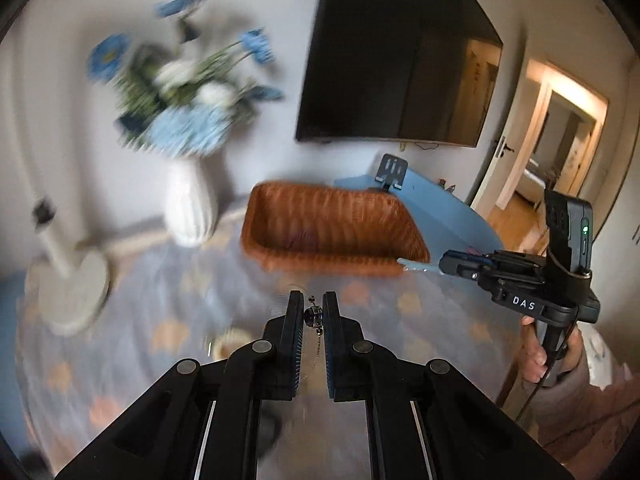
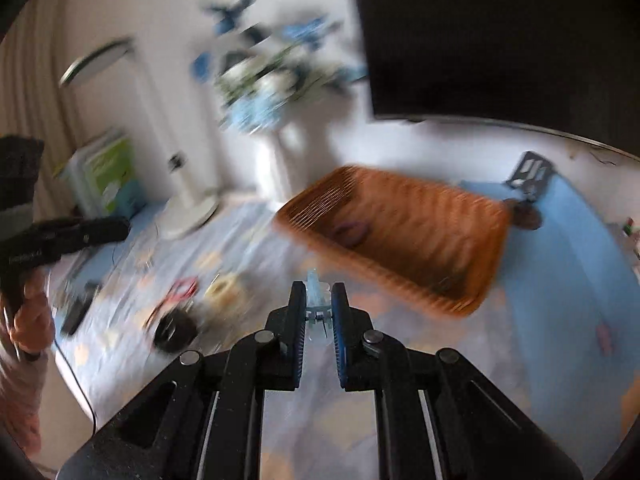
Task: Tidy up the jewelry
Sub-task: 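Carry both items into the wicker basket and open both grippers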
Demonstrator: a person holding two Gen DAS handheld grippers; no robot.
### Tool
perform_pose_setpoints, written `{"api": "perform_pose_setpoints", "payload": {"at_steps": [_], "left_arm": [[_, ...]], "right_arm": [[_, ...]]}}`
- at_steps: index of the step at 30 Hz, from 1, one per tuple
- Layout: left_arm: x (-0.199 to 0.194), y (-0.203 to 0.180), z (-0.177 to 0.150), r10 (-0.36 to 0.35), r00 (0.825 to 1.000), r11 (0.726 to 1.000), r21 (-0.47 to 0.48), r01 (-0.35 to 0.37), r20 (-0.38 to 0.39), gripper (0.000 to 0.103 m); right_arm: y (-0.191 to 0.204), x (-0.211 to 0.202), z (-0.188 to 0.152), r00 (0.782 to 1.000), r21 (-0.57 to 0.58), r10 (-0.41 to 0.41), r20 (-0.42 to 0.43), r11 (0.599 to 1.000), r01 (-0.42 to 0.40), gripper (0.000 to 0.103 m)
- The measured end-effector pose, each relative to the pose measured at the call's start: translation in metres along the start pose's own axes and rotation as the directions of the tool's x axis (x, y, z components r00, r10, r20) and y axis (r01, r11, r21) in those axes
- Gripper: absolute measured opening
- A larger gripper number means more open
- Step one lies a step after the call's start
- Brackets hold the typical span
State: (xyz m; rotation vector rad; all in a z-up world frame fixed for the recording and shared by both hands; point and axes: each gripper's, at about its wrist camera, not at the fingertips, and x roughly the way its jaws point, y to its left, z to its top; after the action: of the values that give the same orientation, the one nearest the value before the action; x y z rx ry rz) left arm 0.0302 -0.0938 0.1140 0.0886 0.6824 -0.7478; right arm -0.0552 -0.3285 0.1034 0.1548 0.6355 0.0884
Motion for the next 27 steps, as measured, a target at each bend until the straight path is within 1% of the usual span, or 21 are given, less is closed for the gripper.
{"api": "perform_pose_setpoints", "payload": {"at_steps": [2,3,5,7,9,12,13,15,18,22,24,25,26,27], "left_arm": [[0.021,-0.01,0.031,0.0,1.0,0.999,0.035,0.0,0.0,0.009],[0.033,-0.015,0.047,0.011,1.0,0.999,0.051,-0.011,0.004,0.009],[0.053,-0.022,0.071,0.008,1.0,0.998,0.068,-0.01,0.02,0.009],[0.083,-0.025,0.093,-0.002,1.0,0.998,0.061,0.002,0.006,0.009],[0.119,-0.027,0.105,-0.011,1.0,0.999,0.052,0.013,-0.024,0.009],[0.168,-0.028,0.106,0.0,0.997,0.999,0.04,0.003,-0.082,0.009],[0.188,-0.028,0.104,0.002,0.994,0.999,0.033,0.002,-0.109,0.009],[0.215,-0.028,0.097,-0.002,0.989,1.0,0.019,0.005,-0.148,0.009],[0.239,-0.028,0.084,-0.017,0.982,1.0,0.002,0.018,-0.188,0.009],[0.249,-0.033,0.078,-0.025,0.977,1.0,0.008,0.028,-0.211,0.009],[0.247,-0.034,0.079,-0.032,0.976,0.999,0.008,0.034,-0.214,0.013],[0.243,-0.034,0.078,-0.035,0.977,0.999,0.011,0.038,-0.211,0.017],[0.237,-0.036,0.078,-0.036,0.978,0.999,0.013,0.039,-0.204,0.022],[0.228,-0.038,0.078,-0.034,0.981,0.999,0.019,0.039,-0.191,0.024]], "right_arm": [[-0.02,0.01,0.015,0.999,0.038,-0.05,0.011,0.998,0.049,0.014],[-0.029,0.016,0.02,0.998,0.057,-0.063,0.009,0.996,0.062,0.014],[-0.046,0.035,0.03,0.996,0.101,-0.09,-0.009,0.991,0.091,0.014],[-0.061,0.05,0.034,0.994,0.138,-0.101,-0.033,0.985,0.104,0.014],[-0.077,0.071,0.037,0.994,0.181,-0.09,-0.062,0.978,0.1,0.014],[-0.092,0.096,0.036,0.991,0.212,-0.086,-0.104,0.971,0.106,0.014],[-0.096,0.104,0.036,0.989,0.219,-0.084,-0.119,0.97,0.108,0.014],[-0.1,0.115,0.032,0.987,0.221,-0.08,-0.143,0.969,0.11,0.014],[-0.104,0.125,0.027,0.985,0.227,-0.064,-0.161,0.969,0.1,0.014],[-0.106,0.127,0.026,0.986,0.231,-0.068,-0.152,0.967,0.103,0.015],[-0.108,0.127,0.026,0.988,0.245,-0.048,-0.148,0.966,0.083,0.016],[-0.109,0.125,0.027,0.989,0.258,-0.033,-0.144,0.963,0.07,0.017],[-0.11,0.122,0.026,0.99,0.272,-0.019,-0.138,0.961,0.056,0.021],[-0.11,0.118,0.027,0.991,0.281,-0.008,-0.133,0.959,0.046,0.028]]}}
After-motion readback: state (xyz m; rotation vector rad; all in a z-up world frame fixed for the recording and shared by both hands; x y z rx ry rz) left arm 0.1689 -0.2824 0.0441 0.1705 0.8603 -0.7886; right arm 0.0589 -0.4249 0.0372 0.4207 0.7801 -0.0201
